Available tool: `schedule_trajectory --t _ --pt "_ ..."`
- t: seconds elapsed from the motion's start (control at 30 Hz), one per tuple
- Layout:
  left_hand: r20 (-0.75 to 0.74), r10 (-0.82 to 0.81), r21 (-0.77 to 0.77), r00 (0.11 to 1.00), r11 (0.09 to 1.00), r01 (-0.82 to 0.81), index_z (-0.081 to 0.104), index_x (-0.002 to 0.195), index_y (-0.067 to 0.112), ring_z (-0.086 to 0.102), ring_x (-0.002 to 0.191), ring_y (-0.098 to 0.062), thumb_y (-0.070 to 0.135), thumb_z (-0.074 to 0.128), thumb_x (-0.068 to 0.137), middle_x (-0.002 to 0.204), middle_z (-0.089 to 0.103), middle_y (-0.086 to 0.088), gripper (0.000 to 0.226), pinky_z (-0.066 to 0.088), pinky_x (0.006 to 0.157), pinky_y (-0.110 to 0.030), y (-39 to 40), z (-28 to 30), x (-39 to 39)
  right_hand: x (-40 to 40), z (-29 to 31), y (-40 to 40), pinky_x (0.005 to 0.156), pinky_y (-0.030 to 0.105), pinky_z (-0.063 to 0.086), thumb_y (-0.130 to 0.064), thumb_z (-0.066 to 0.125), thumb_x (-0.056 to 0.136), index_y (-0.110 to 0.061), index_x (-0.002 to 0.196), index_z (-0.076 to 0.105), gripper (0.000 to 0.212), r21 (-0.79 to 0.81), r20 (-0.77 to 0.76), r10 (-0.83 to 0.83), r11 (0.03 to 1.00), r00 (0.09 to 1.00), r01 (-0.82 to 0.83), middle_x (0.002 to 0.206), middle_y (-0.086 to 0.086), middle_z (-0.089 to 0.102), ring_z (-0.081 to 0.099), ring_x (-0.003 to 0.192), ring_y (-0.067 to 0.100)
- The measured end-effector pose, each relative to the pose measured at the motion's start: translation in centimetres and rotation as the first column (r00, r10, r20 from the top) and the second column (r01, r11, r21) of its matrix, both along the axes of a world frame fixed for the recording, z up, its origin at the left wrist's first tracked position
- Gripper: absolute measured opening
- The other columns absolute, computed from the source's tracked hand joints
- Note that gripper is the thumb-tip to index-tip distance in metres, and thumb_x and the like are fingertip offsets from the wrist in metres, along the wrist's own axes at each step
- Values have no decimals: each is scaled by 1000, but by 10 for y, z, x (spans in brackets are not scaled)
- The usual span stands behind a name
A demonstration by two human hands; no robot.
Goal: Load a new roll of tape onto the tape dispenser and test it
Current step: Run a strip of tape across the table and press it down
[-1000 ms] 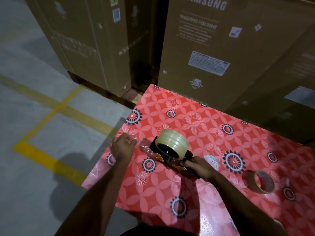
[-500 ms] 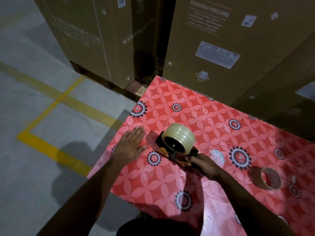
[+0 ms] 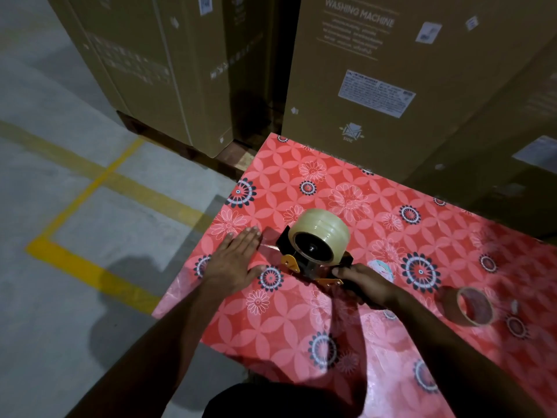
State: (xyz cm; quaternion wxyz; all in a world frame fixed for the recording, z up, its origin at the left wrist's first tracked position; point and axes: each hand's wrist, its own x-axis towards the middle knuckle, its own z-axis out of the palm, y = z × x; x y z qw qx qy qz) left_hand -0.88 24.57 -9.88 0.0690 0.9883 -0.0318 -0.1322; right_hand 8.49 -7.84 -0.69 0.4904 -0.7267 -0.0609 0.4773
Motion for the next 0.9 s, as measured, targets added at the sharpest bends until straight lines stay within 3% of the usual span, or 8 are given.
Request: schedule_trajectory --t 0.17,0.23,0.37,0.43,0.57,0.7,0.8,0.9 --pt "67 -2 -33 998 999 4 8 163 12 5 160 -27 74 -8 95 172 8 -10 94 11 129 -56 3 1 -3 1 8 -31 44 16 33 -22 56 101 -27 52 71 52 -85 15 -1 996 1000 3 41 -10 53 45 36 2" --pt "75 -18 -12 997 1000 19 11 163 8 8 160 -30 73 -2 98 171 10 -13 92 13 130 -54 -8 1 -4 -4 13 -39 43 20 31 -24 54 102 -27 49 71 56 -70 -14 -24 997 1000 23 41 -9 49 41 35 6" --pt "68 -42 -30 997 999 44 3 163 9 0 159 -27 68 12 103 172 4 -12 85 0 131 -45 -28 -10 -8 -10 9 -36 49 33 21 -34 57 101 -23 46 64 57 -106 -1 -55 993 998 55 40 -1 40 31 37 16" --pt "51 -31 -35 998 999 33 -1 163 10 -3 160 -26 69 11 102 172 -1 -10 85 2 131 -47 -29 -10 -8 -11 6 -45 50 36 20 -50 66 89 -14 50 58 54 -101 -4 -39 994 999 39 41 2 37 28 39 20" --pt "38 16 -65 999 998 -14 4 163 8 2 160 -28 76 -5 94 171 3 -13 97 9 131 -50 -38 -2 -7 -18 -1 -80 45 32 20 -75 79 60 0 72 59 78 -133 17 -70 988 997 72 47 6 34 26 41 20" --pt "17 -44 -61 999 997 45 -7 161 9 -8 160 -28 78 -15 90 170 -9 -12 100 5 131 -49 -79 -4 -5 -23 -6 -85 45 29 20 -66 74 68 -9 68 62 58 -141 1 -81 987 997 80 50 3 34 25 42 18" --pt "45 -23 -67 999 997 26 -9 162 10 -10 159 -26 77 -9 93 171 -11 -9 96 -1 131 -45 -89 -6 -6 -21 -3 -85 42 25 24 -65 69 70 0 84 65 66 -139 22 -44 989 999 46 49 2 36 28 40 17" --pt "44 -32 -35 999 999 34 -6 163 10 -6 160 -27 74 3 99 172 -6 -11 91 -1 129 -43 -85 -6 -8 -22 -5 -106 41 26 24 -66 72 68 8 79 63 76 -146 38 -70 987 997 75 46 3 36 29 39 17"
